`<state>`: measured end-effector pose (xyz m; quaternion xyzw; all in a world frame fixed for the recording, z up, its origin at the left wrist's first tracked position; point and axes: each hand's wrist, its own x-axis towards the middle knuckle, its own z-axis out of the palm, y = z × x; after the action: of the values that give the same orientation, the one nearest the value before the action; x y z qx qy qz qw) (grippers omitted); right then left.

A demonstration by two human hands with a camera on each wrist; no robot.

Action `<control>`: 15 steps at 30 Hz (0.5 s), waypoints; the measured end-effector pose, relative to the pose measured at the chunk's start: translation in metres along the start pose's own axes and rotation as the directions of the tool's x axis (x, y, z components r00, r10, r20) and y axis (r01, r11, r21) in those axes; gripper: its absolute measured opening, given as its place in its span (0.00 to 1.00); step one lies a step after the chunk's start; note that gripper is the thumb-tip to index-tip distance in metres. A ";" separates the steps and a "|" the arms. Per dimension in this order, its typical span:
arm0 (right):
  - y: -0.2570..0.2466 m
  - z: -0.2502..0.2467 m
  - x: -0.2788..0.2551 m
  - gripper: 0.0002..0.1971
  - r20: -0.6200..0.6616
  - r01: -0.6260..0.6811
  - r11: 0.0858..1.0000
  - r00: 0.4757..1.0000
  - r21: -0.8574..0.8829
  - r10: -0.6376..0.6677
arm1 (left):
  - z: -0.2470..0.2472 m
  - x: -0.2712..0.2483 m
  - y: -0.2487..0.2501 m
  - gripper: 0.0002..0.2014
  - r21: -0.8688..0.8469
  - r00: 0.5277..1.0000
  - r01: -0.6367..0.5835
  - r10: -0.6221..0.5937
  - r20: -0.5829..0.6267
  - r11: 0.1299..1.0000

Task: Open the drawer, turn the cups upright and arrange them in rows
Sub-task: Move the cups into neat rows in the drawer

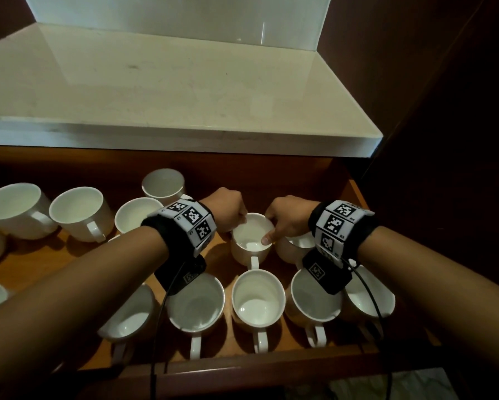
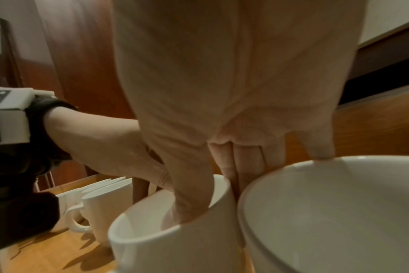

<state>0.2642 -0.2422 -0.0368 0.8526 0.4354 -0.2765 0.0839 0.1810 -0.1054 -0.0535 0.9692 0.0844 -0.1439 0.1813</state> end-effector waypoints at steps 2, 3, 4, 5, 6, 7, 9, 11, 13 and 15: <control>0.000 0.000 -0.001 0.24 0.010 -0.010 1.000 1.000 0.000 0.010 | -0.001 -0.001 0.002 0.14 0.001 1.000 0.009 -0.009 0.008 1.000; 0.000 0.000 -0.001 0.24 0.017 -0.015 1.000 1.000 -0.004 0.015 | -0.002 -0.002 0.002 0.14 0.009 1.000 0.013 -0.013 0.025 1.000; -0.001 0.000 -0.001 0.24 0.020 -0.018 1.000 1.000 -0.007 0.018 | -0.003 -0.003 0.002 0.14 0.009 0.998 0.025 -0.025 0.057 1.000; -0.001 -0.001 -0.002 0.25 0.019 -0.018 1.000 1.000 -0.007 0.018 | -0.005 -0.005 0.001 0.15 -0.019 0.994 0.048 -0.046 0.100 0.999; -0.002 -0.003 -0.003 0.26 0.013 -0.015 1.000 1.000 -0.004 0.015 | -0.010 -0.007 0.000 0.15 -0.059 0.988 0.079 -0.070 0.139 0.995; -0.003 -0.007 -0.004 0.28 -0.001 -0.008 1.000 1.000 -0.003 0.008 | -0.018 -0.010 -0.002 0.15 -0.076 0.985 0.102 -0.089 0.149 0.992; -0.008 -0.017 -0.004 0.34 -0.057 0.001 1.000 0.998 0.005 -0.001 | -0.037 -0.014 -0.013 0.16 -0.012 0.991 0.114 -0.113 0.078 0.993; -0.020 -0.028 -0.001 0.37 -0.137 0.010 0.999 0.991 0.031 -0.005 | -0.056 -0.019 -0.032 0.18 0.124 0.991 0.132 -0.129 -0.034 0.984; -0.037 -0.036 0.006 0.36 -0.197 0.039 0.998 0.980 0.047 -0.029 | -0.067 -0.027 -0.052 0.18 0.191 0.983 0.177 -0.163 -0.085 0.965; -0.060 -0.040 0.015 0.35 -0.213 0.085 0.995 0.974 0.052 -0.073 | -0.068 -0.038 -0.070 0.21 0.193 0.965 0.259 -0.247 -0.082 0.946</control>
<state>0.2399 -0.1800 -0.0064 0.8613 0.4668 -0.2007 0.0004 0.1472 -0.0198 -0.0038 0.9674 0.1981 -0.1463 0.0594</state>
